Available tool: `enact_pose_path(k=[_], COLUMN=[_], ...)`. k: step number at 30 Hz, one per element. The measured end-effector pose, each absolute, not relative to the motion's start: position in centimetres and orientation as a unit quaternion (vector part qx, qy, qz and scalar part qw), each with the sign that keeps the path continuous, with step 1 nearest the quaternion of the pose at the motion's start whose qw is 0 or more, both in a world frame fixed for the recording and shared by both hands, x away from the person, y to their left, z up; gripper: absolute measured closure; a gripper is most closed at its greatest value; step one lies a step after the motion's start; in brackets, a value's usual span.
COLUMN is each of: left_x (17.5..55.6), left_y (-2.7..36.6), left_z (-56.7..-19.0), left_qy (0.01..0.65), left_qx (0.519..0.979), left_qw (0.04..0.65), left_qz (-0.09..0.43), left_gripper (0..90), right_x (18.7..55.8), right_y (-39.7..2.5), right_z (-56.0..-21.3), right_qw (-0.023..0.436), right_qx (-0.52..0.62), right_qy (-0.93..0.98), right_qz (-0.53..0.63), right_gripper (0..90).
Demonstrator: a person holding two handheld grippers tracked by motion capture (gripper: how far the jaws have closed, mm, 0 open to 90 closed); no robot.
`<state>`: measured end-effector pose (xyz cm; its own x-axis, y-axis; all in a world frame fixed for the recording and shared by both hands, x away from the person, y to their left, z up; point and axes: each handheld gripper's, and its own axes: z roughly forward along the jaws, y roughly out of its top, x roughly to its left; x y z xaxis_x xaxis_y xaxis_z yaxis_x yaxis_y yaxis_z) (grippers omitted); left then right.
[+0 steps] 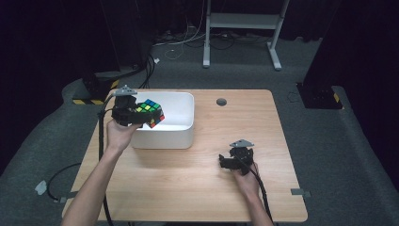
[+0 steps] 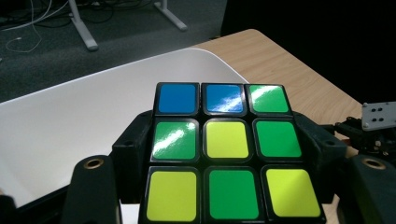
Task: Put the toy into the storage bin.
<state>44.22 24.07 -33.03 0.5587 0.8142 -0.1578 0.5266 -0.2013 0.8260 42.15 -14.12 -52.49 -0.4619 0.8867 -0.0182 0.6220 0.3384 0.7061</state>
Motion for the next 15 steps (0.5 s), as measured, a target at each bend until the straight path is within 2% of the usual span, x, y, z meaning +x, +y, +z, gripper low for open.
enact_pose_path(k=[15], left_x=[46.7], left_y=[24.0], left_z=[-33.7], left_qy=[0.466], left_qx=[0.755], left_qw=[0.428], left_qz=[0.174], left_gripper=[33.2], right_x=[42.1], right_y=[-14.1], right_z=[-52.5], right_qw=[0.205], right_qx=[0.477], right_qy=[0.792], right_qz=[0.322], right_gripper=[14.1])
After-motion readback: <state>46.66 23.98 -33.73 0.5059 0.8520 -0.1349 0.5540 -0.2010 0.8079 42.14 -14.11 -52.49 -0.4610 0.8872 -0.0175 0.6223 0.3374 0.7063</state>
